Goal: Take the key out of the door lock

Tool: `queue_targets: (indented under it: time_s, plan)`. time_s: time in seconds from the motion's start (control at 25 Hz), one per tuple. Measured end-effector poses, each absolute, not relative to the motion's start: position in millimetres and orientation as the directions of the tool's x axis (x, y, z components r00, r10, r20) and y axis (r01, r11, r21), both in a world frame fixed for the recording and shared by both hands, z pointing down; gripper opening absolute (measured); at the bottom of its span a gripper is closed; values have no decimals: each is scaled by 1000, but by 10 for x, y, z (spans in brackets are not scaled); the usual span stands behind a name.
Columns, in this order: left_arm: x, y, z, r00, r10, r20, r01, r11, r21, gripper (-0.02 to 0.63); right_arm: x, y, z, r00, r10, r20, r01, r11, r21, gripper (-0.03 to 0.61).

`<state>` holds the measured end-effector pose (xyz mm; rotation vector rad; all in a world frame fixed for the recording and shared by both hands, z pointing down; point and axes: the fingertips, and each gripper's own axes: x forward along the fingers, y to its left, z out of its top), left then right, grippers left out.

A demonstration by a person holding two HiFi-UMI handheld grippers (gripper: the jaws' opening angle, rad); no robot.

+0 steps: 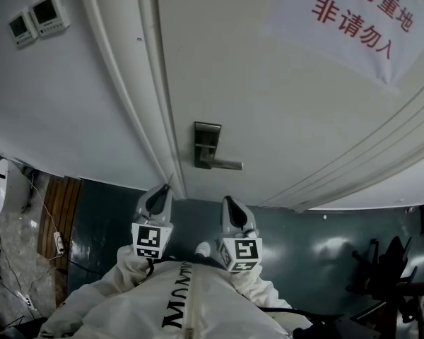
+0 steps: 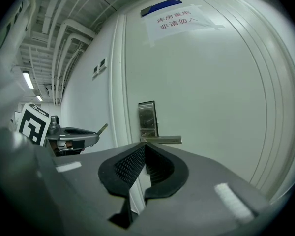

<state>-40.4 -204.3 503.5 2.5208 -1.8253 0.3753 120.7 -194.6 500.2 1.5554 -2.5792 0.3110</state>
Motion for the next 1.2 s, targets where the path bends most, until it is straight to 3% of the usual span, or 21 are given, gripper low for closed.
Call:
queue_targets:
  time_s: [0.68, 1.2]
  plan:
    - [-887, -614, 4967, 418, -896, 147, -891, -436, -123, 23, 696, -368, 5033, -330, -921, 210, -944, 315, -101, -2]
    - [-929, -172, 4882, 399, -908, 129, -899, -415, -138, 23, 609, -15, 4944, -353, -915, 197, -936, 345, -75, -2]
